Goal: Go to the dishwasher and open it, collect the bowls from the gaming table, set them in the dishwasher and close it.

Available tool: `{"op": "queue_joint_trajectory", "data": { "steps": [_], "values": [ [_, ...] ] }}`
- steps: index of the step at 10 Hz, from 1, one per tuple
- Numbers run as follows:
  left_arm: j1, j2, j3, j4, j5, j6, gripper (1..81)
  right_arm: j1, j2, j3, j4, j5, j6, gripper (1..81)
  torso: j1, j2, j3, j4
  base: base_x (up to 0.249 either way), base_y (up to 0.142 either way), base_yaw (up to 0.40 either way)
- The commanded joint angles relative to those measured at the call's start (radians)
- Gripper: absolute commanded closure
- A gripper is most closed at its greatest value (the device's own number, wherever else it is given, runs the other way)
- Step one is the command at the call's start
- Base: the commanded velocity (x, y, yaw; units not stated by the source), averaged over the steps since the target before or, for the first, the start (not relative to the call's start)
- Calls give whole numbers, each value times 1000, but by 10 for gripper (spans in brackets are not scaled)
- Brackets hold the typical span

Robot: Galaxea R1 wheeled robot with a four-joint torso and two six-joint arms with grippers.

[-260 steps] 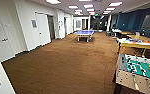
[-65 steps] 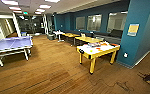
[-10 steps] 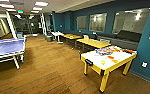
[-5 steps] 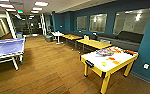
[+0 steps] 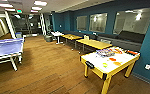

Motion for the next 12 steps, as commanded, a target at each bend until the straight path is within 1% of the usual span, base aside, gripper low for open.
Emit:
{"op": "queue_joint_trajectory", "data": {
  "steps": [1,12],
  "values": [
    [-44,-8,5,8,48,8,10,44,0,9,-8,-44,-5,10,0,0,0,0,93,61,0],
    [-46,-6,5,10,49,7,10,44,3,11,-10,-44,-6,10,0,0,0,0,93,61,0]
  ]
}}
